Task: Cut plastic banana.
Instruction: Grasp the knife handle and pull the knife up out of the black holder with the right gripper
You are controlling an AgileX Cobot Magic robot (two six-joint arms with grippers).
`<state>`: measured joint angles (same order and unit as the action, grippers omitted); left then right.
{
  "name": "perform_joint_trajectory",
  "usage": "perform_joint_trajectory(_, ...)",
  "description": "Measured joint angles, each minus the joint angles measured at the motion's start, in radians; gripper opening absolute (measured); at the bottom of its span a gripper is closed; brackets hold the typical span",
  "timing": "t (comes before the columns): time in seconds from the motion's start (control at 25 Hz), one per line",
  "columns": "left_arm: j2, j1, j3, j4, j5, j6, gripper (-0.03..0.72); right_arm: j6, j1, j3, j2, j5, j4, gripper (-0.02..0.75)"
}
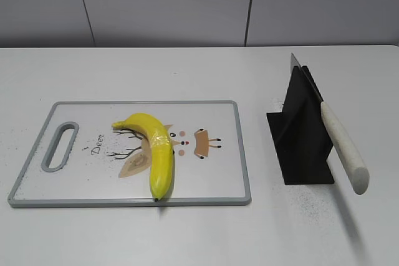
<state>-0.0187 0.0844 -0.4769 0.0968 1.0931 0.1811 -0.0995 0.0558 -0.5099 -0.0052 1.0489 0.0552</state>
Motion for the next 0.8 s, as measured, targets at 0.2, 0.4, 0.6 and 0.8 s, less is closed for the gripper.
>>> perform_joint_trajectory(0.2, 0.000, 0.000, 0.000, 0.000, 0.000, 0.000, 0.529, 0.000, 0.000, 0.000, 0.000, 0.000, 0.000, 0.572)
perform_joint_trajectory(0.4, 0.000, 0.000, 0.000, 0.000, 0.000, 0.000, 0.529, 0.000, 0.000, 0.000, 0.000, 0.000, 0.000, 0.572)
perform_joint_trajectory(0.6, 0.000, 0.000, 0.000, 0.000, 0.000, 0.000, 0.529, 0.000, 0.000, 0.000, 0.000, 0.000, 0.000, 0.572)
perform_joint_trajectory(0.8, 0.000, 0.000, 0.000, 0.000, 0.000, 0.000, 0.529, 0.000, 0.000, 0.000, 0.000, 0.000, 0.000, 0.572)
